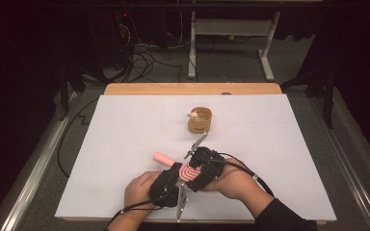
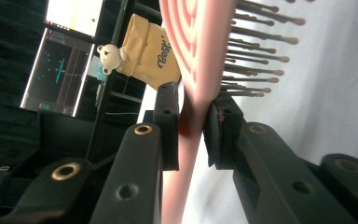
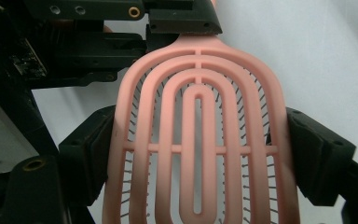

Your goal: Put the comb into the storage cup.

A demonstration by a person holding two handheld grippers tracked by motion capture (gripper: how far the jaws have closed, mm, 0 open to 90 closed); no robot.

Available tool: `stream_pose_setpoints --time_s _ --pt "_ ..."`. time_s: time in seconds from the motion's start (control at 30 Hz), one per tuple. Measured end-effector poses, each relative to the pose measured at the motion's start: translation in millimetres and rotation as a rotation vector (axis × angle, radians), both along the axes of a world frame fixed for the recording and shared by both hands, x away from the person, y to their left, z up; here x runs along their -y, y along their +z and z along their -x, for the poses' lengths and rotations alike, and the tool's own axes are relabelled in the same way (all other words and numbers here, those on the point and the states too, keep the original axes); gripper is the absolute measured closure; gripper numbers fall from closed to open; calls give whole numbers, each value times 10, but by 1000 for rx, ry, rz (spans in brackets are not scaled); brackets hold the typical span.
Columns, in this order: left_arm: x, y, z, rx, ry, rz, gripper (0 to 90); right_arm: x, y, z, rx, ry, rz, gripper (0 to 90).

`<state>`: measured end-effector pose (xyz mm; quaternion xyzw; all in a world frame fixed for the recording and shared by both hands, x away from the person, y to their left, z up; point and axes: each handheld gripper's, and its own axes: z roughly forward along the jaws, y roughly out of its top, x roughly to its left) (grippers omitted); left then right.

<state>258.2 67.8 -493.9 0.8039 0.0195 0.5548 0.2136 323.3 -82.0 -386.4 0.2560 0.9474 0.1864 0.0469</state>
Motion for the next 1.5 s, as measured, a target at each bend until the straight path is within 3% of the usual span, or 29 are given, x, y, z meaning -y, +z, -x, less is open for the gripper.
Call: stream_pose_setpoints --time_s 0.43,0.5,0.53,0.63,0.73,0.9,1.33,1.5 --pt "11 -15 5 18 -5 -2 775 14 20 -28 -27 -9 -8 197" --pt "13 -10 12 20 -5 -23 776 16 21 -30 -30 -9 -8 197" --pt "18 -22 8 19 -14 -3 777 23 22 -34 -35 -6 -4 196" --pt "16 -20 5 23 -17 -6 782 27 26 -38 -37 -8 -6 196" --pt "8 -9 9 30 -11 -34 783 28 30 -44 -38 -6 -8 194" --pt "7 -9 9 23 -18 -36 786 25 35 -43 -31 3 -2 185" --pt "-3 -9 1 23 -15 -27 790 89 50 -43 -24 20 40 4" --pt "1 -14 3 24 -21 -38 791 150 79 -23 -3 18 49 1"
